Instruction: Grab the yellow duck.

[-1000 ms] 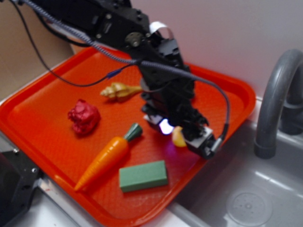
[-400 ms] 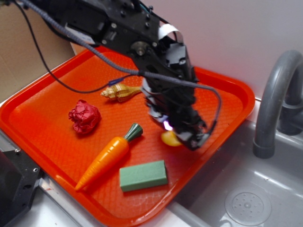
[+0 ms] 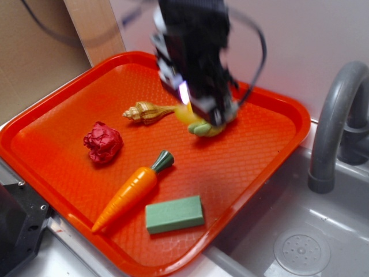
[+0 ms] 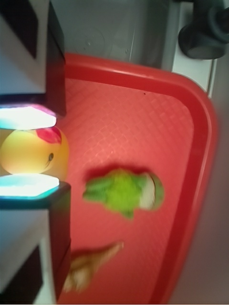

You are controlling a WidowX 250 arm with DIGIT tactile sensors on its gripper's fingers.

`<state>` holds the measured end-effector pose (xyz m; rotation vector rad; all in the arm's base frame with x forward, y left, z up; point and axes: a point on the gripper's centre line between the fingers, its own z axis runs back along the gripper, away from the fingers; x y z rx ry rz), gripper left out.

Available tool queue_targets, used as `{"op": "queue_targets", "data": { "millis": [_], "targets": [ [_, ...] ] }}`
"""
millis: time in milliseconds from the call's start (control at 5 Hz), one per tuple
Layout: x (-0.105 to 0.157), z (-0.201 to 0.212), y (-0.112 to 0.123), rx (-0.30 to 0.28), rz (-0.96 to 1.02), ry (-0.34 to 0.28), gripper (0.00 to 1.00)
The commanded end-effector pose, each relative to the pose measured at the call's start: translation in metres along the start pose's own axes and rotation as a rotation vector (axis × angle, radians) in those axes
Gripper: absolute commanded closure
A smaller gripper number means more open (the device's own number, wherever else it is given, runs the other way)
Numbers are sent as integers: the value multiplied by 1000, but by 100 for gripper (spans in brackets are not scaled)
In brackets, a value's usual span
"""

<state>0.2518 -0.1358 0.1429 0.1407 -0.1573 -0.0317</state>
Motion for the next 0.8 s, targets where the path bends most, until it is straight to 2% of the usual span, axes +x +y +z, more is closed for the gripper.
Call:
{"op": "queue_targets", "data": {
  "millis": [0, 200, 400, 600],
  "targets": [
    [3, 66, 76, -27, 125, 4, 100],
    [-4, 79, 107, -8, 136, -11, 100],
    [-10, 84, 122, 5, 122, -21, 100],
    [-7, 83, 115, -27, 41, -52, 100]
  ]
}}
